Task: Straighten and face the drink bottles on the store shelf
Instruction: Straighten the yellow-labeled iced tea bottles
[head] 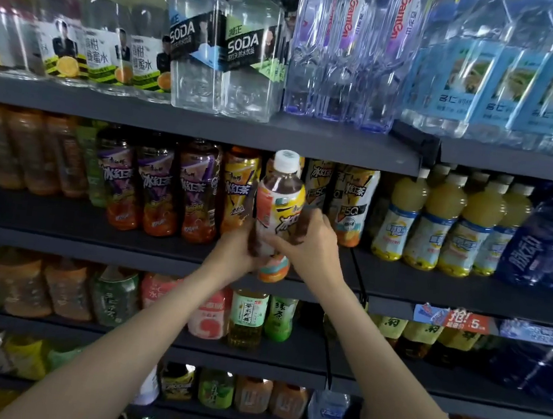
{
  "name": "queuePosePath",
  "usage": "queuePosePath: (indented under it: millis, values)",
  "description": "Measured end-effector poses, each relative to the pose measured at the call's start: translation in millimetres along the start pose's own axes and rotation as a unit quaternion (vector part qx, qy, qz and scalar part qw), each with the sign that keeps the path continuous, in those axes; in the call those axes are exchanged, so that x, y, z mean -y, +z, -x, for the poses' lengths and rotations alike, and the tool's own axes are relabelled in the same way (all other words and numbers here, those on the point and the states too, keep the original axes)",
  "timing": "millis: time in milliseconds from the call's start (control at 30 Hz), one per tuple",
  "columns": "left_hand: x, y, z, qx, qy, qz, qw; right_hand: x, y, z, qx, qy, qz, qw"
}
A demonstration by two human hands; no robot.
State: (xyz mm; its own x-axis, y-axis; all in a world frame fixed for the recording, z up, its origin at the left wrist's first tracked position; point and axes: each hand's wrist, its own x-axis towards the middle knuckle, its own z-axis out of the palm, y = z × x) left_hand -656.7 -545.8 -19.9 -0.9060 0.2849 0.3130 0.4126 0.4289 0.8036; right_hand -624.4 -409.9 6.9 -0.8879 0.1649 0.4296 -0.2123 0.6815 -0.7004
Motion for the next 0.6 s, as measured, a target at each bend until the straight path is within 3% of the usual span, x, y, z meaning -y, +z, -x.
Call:
queuePosePath:
  millis: [167,333,600]
  values:
    - [10,-6,-24,0.048,-0.006,-0.011,0.999,-39,2,-28,0.066,0.016,-0.053,0.996]
    - [13,-3,-48,0.052,-0.040,-0.034,0.997,-76,9,-72,-0.027,0.072,-0.005,0.997]
    - [19,-6,-59,0.060,-0.070,-0.045,0.995,-89,49,-139,-0.041,0.134,0.004,0.990]
